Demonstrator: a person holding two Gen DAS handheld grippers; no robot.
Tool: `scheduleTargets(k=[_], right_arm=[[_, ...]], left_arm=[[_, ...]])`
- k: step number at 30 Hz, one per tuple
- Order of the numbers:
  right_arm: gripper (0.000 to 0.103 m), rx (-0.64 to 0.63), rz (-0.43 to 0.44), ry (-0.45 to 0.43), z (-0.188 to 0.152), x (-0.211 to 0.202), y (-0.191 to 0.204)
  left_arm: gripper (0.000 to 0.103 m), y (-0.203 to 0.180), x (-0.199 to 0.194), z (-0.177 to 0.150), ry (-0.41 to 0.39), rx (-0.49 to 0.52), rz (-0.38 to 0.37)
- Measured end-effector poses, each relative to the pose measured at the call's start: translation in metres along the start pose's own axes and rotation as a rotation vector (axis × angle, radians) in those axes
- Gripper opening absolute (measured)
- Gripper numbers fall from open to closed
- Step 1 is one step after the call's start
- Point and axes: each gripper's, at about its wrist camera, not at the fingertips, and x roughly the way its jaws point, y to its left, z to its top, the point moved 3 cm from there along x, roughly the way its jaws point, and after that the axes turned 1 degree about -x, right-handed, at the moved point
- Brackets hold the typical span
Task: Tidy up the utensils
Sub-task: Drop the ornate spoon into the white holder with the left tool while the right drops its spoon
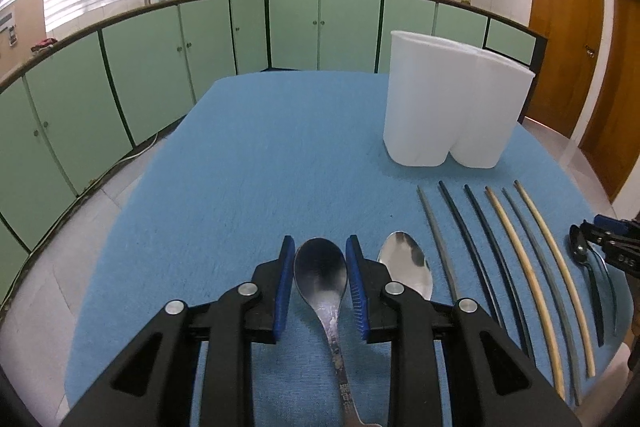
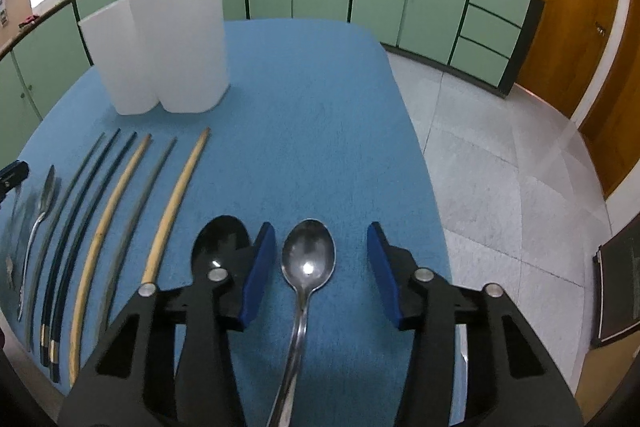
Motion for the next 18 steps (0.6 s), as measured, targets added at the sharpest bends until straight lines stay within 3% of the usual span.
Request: scheduleTargets(k=[2, 3, 7, 18], right_arm=[[0.037, 0.005, 0.018, 0.003, 0.001, 0.001, -0.001], [0.027, 0.001, 0.031, 0.006, 0.001, 0.0, 0.0], [0.028, 0.005, 0.055, -0.014, -0.001, -0.01, 0.001], [0.027, -0.013, 0.14, -0.29, 0.01, -0.096, 0.007]], left_arm=[[0.026, 0.0, -0.003, 0.0, -0.012, 0.0, -0.002], [0.026, 0.001, -0.004, 0.0, -0.017, 0.001, -0.004], [0.026, 0.001, -0.012, 0.002, -0.048, -0.008, -0.014], [0.026, 0.01, -0.054, 0.013, -0.224, -0.062, -0.067]])
